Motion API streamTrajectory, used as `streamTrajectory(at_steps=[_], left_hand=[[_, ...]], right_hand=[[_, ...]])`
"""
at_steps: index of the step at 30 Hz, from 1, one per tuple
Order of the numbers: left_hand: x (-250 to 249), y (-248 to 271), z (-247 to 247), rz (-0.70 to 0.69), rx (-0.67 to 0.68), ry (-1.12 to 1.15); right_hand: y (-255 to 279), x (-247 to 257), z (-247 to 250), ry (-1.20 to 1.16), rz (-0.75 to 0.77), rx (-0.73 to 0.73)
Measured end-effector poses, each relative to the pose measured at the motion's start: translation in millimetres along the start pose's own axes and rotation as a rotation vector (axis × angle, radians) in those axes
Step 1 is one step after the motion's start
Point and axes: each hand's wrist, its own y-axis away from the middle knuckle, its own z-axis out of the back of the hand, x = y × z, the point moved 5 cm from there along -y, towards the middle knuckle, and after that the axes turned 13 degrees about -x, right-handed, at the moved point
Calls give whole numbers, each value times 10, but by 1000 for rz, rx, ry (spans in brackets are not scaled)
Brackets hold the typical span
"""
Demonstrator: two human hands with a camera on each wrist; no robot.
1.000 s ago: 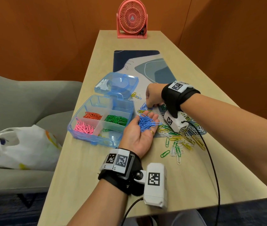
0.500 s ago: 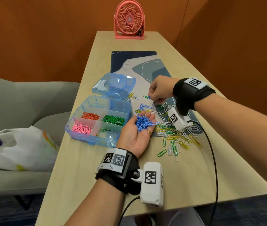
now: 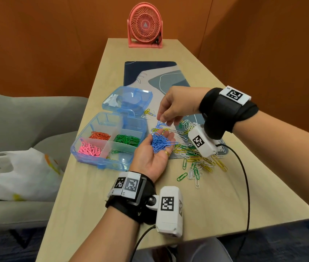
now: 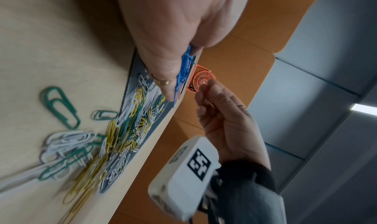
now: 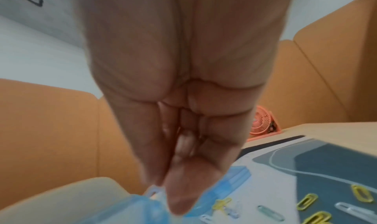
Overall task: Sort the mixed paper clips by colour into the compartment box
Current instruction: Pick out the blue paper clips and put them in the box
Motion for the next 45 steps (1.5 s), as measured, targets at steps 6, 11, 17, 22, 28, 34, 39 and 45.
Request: streamTrajectory(at_steps=[6, 11, 17, 22, 28, 34, 39, 45], left_hand=[[38, 33, 7, 37, -9, -70], [40, 38, 7, 40, -7, -99], [42, 59, -10, 45, -2, -64], [33, 57, -13, 48, -6, -62], [27, 61, -8, 49, -4, -51], [26, 83, -19, 40, -1, -47], [28, 81, -21, 38, -8, -45], [16, 84, -21, 29, -8, -40]], right_hand=[[-351, -339, -83, 286, -75, -145], [-484, -471, -309, 283, -89, -133], [-539, -407, -434, 307, 10, -44], [-557, -427, -387, 401, -21, -38], [-564, -443, -380, 455, -53, -20], [-531, -360, -372, 646, -10, -47], [-521, -332, -393, 715, -11, -74], [-448, -358, -291, 507, -44, -111]])
